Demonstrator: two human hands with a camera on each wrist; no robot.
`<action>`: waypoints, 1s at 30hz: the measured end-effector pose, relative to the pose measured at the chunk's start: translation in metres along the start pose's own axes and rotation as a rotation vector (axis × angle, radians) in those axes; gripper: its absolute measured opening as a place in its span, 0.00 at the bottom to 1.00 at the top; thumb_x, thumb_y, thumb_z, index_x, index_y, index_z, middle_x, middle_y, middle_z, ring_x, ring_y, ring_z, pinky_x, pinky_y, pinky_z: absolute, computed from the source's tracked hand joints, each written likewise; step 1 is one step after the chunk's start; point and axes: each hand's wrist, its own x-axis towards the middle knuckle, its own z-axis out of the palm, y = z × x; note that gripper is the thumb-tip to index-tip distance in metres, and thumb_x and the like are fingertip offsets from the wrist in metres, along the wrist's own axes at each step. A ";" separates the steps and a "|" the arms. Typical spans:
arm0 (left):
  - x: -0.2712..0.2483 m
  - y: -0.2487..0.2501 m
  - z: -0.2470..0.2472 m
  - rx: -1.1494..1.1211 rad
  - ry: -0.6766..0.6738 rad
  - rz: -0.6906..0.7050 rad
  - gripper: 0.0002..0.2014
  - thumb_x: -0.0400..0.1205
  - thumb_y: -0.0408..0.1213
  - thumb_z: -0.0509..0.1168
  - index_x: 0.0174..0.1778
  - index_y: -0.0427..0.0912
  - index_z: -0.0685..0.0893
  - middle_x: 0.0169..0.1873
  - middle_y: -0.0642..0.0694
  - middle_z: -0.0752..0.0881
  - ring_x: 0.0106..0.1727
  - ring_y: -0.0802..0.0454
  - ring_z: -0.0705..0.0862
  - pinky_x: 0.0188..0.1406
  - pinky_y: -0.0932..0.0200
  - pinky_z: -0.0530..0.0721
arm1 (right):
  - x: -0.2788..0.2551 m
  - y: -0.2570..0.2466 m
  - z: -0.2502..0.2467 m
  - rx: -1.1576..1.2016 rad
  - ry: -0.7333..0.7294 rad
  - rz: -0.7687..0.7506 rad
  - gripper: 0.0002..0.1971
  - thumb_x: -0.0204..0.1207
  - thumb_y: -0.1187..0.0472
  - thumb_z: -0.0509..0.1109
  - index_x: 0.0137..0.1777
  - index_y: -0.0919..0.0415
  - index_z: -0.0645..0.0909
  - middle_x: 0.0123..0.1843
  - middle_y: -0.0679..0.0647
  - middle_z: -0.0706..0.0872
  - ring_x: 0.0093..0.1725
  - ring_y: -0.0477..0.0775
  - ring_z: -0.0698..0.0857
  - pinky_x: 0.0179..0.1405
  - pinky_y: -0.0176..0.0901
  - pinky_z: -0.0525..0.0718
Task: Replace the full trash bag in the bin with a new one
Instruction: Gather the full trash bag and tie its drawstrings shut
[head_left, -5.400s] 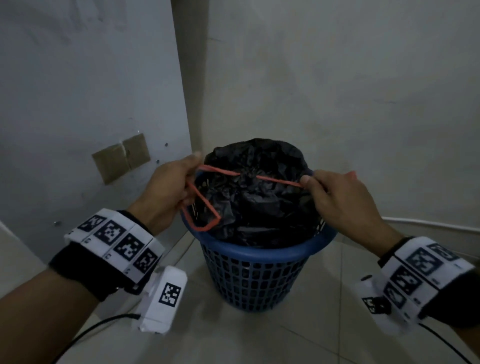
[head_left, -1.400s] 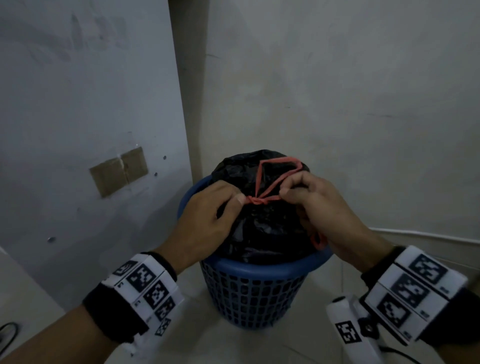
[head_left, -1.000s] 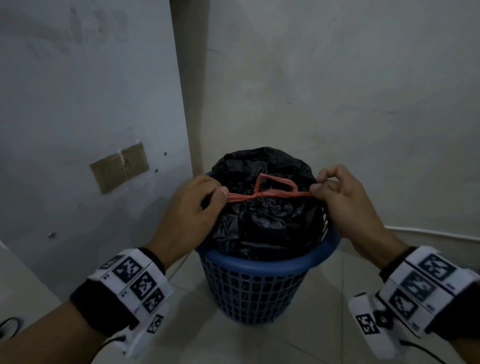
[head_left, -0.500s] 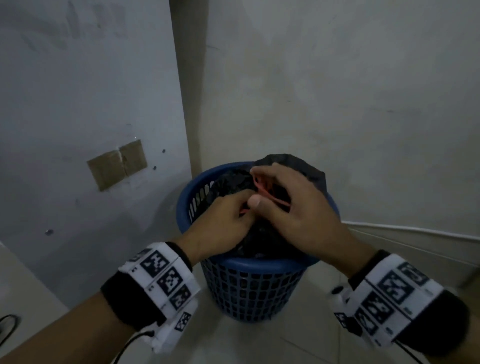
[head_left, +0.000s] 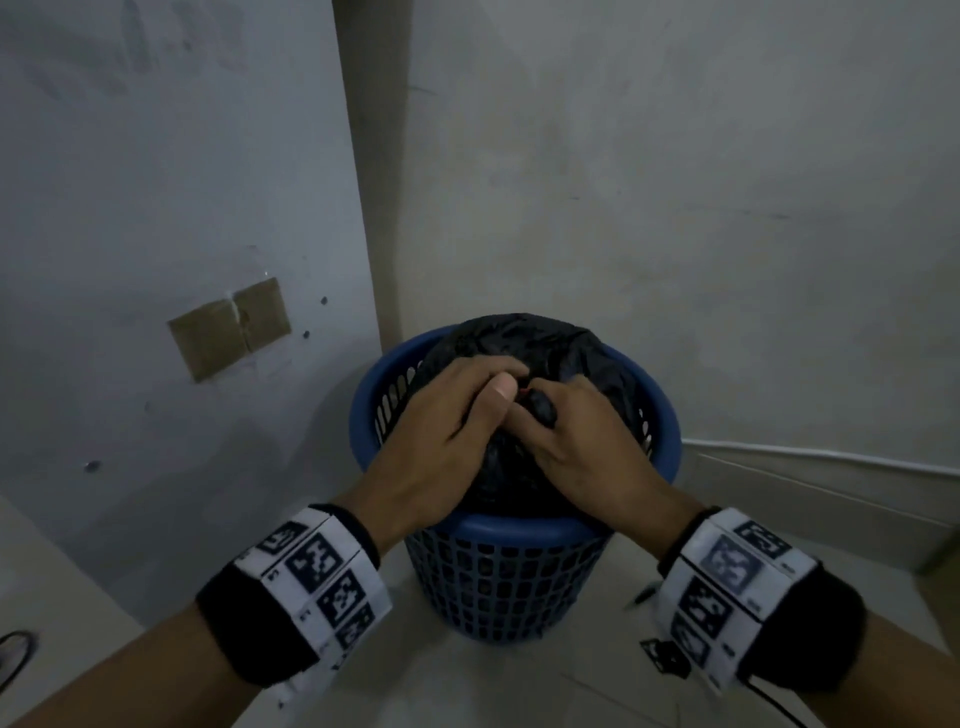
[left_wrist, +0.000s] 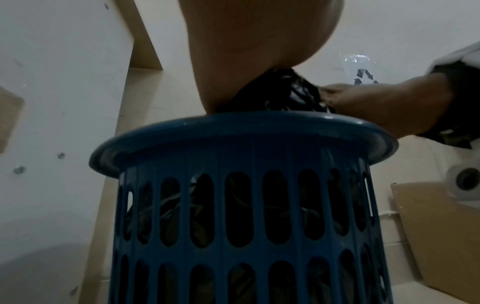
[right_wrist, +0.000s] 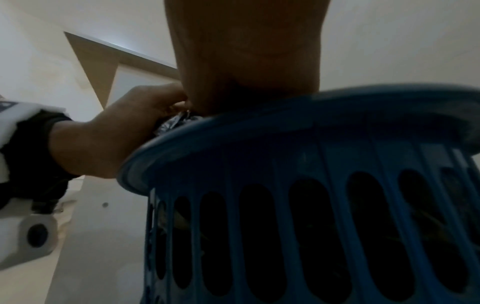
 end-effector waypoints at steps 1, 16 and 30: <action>-0.001 -0.002 0.001 -0.020 -0.023 0.012 0.19 0.87 0.53 0.49 0.57 0.48 0.82 0.51 0.52 0.86 0.55 0.58 0.84 0.58 0.63 0.80 | 0.001 0.002 0.001 -0.023 0.025 -0.022 0.25 0.80 0.34 0.55 0.28 0.50 0.64 0.24 0.43 0.68 0.27 0.44 0.70 0.33 0.34 0.62; 0.015 -0.007 0.003 -0.172 0.080 -0.531 0.27 0.85 0.60 0.47 0.46 0.49 0.88 0.43 0.51 0.90 0.47 0.55 0.88 0.50 0.59 0.85 | -0.016 -0.001 0.006 -0.123 -0.059 -0.059 0.35 0.71 0.29 0.62 0.73 0.48 0.70 0.64 0.47 0.80 0.58 0.42 0.80 0.55 0.28 0.76; 0.009 -0.017 0.015 0.197 0.025 -0.134 0.22 0.87 0.51 0.50 0.37 0.37 0.76 0.30 0.41 0.82 0.31 0.51 0.80 0.35 0.51 0.78 | -0.006 0.014 0.000 0.323 0.149 0.180 0.22 0.80 0.39 0.54 0.56 0.57 0.76 0.47 0.54 0.83 0.46 0.49 0.83 0.46 0.42 0.83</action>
